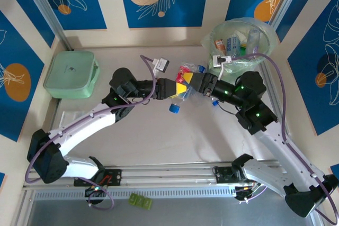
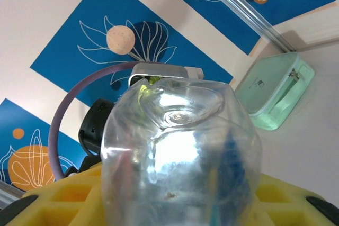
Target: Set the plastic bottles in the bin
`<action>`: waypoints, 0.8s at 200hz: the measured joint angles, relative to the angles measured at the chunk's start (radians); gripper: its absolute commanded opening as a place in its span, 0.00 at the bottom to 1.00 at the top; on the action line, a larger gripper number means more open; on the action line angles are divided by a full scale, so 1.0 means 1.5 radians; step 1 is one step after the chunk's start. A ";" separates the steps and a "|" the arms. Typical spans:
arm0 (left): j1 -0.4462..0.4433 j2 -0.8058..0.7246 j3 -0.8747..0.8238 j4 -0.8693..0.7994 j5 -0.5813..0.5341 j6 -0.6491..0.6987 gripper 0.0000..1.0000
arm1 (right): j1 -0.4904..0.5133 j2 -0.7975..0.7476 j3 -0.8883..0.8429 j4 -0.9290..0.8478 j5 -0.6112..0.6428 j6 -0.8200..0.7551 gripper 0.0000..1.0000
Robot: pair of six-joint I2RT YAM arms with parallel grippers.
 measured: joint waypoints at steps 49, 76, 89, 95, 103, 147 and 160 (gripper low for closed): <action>-0.002 -0.016 -0.001 -0.059 -0.008 0.056 0.89 | -0.005 -0.019 0.001 -0.043 0.029 -0.015 0.46; -0.002 -0.069 0.036 -0.276 -0.081 0.211 0.92 | -0.006 -0.034 0.027 -0.113 0.068 -0.053 0.46; -0.002 -0.098 0.073 -0.388 -0.146 0.298 0.92 | -0.011 -0.035 0.061 -0.163 0.095 -0.080 0.46; -0.002 -0.112 0.090 -0.434 -0.178 0.338 0.92 | -0.014 -0.034 0.082 -0.187 0.109 -0.092 0.45; -0.002 -0.132 0.108 -0.486 -0.218 0.389 0.92 | -0.024 -0.031 0.115 -0.223 0.127 -0.114 0.45; -0.002 -0.197 0.130 -0.641 -0.360 0.571 0.92 | -0.115 0.032 0.309 -0.375 0.204 -0.215 0.44; -0.002 -0.200 0.113 -0.651 -0.388 0.599 0.92 | -0.149 0.059 0.351 -0.406 0.211 -0.238 0.43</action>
